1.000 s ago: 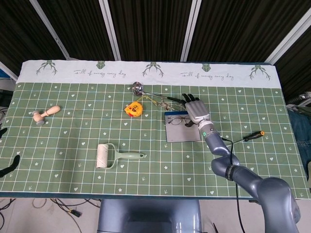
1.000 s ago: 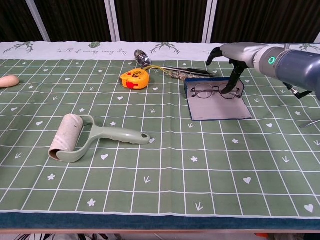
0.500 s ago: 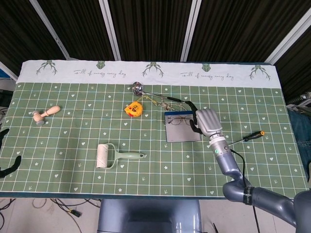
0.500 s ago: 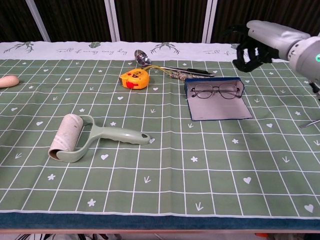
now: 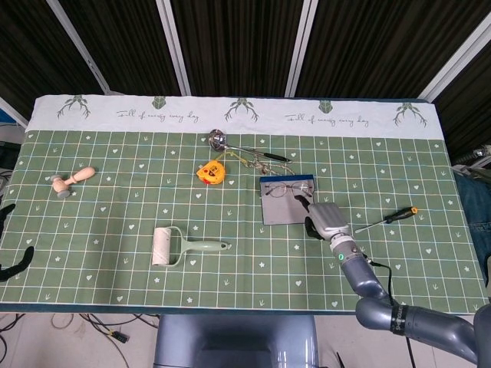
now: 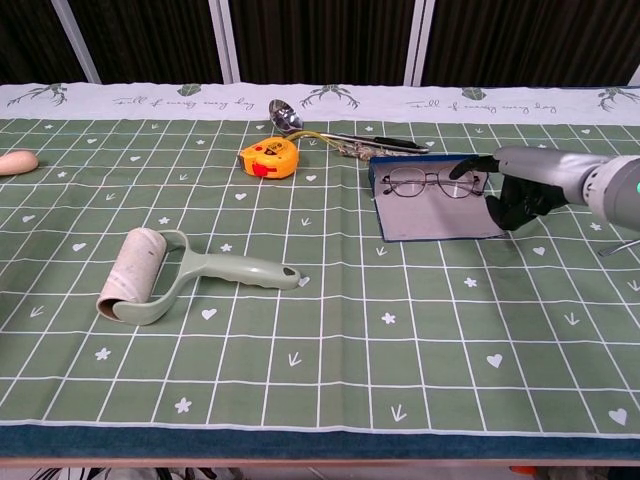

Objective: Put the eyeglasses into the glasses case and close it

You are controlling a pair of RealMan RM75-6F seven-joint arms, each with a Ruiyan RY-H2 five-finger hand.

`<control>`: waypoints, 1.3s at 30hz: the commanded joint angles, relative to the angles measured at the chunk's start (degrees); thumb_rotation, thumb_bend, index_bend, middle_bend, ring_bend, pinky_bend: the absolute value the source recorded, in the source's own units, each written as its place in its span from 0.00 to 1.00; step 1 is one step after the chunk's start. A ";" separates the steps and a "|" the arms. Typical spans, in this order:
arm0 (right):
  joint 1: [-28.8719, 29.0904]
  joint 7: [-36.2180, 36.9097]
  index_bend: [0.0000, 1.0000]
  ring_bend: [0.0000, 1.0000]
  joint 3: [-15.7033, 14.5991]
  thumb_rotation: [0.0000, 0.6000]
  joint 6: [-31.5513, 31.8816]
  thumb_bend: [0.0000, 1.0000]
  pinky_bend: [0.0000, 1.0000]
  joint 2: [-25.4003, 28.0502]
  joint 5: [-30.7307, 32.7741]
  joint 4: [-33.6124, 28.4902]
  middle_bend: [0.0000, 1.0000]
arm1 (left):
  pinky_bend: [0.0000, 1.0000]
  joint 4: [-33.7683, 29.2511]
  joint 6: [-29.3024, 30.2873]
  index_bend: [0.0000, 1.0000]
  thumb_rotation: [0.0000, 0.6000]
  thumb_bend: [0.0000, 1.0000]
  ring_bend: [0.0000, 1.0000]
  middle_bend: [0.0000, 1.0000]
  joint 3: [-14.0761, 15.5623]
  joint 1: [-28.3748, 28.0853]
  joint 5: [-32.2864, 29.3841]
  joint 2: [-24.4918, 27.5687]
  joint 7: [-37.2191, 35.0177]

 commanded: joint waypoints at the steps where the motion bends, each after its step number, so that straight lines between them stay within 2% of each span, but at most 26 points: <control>1: 0.32 0.55 0.10 1.00 0.20 1.00 0.35 0.84 1.00 -2.04 0.66 1.66 0.99 | 0.00 0.06 -0.03 0.11 1.00 0.31 0.00 0.00 0.01 -0.03 -0.01 -0.07 0.06; 21: 3.20 1.36 0.08 1.00 1.94 1.00 -2.03 0.84 1.00 -9.67 3.84 12.54 0.99 | 0.00 -0.32 -0.14 0.11 1.00 0.31 0.00 0.00 -0.26 -0.03 -0.60 0.11 -0.13; 39: 5.00 0.10 0.08 1.00 3.62 1.00 -4.17 0.84 1.00 -12.03 8.28 18.50 0.99 | 0.00 -0.61 -0.16 0.12 1.00 0.31 0.00 0.00 -0.38 -0.04 -0.87 0.22 -0.06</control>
